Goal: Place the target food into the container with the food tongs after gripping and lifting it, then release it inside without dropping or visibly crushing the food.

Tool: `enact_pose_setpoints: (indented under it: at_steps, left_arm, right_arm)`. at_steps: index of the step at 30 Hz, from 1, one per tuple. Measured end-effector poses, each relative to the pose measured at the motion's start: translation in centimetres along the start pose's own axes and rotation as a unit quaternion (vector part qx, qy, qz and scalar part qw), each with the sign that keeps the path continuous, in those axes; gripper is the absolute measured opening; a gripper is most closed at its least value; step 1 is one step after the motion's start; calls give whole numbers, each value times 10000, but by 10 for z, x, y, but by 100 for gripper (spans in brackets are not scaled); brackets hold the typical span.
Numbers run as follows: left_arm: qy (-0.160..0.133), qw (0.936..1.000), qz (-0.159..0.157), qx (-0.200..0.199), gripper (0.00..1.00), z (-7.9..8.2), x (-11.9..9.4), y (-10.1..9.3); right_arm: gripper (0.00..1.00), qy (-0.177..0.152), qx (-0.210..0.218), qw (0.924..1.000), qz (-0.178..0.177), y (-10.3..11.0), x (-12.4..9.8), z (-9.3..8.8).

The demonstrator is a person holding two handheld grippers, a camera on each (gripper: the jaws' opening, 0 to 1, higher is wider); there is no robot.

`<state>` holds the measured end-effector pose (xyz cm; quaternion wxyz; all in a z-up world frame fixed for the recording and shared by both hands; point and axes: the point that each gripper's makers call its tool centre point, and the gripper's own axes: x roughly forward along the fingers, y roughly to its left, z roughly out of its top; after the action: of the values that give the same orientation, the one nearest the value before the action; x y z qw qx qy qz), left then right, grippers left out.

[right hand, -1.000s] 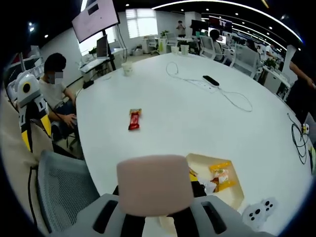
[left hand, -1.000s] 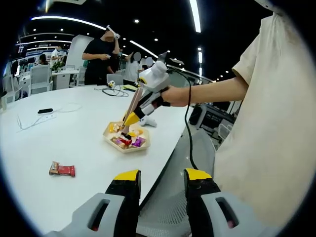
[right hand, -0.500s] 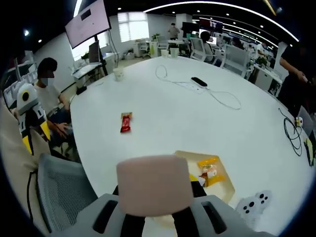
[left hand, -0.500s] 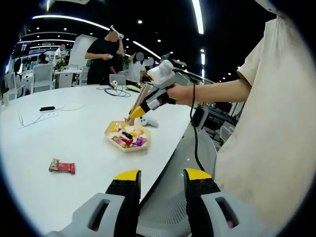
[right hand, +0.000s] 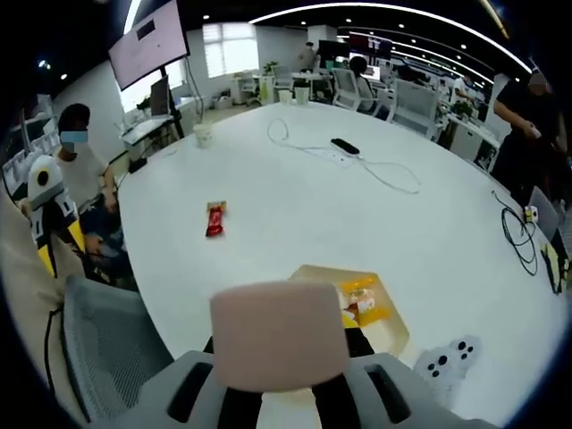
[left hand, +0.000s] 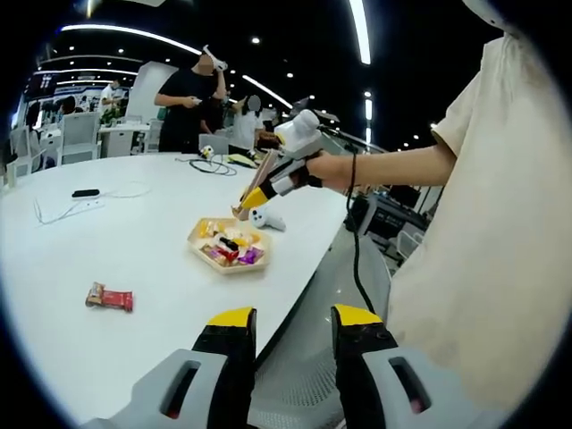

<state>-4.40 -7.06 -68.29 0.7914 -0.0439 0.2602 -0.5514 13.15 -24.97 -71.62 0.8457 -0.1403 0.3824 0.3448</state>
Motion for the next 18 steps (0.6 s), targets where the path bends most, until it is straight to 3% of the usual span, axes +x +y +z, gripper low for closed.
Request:
enact_pose_setpoints:
  at_steps: [18]
  left_arm:
    - [-30, 10000, 20, -60, 32, -5, -4, 2]
  right_arm:
    - [18, 36, 9, 9998, -207, -15, -6, -4]
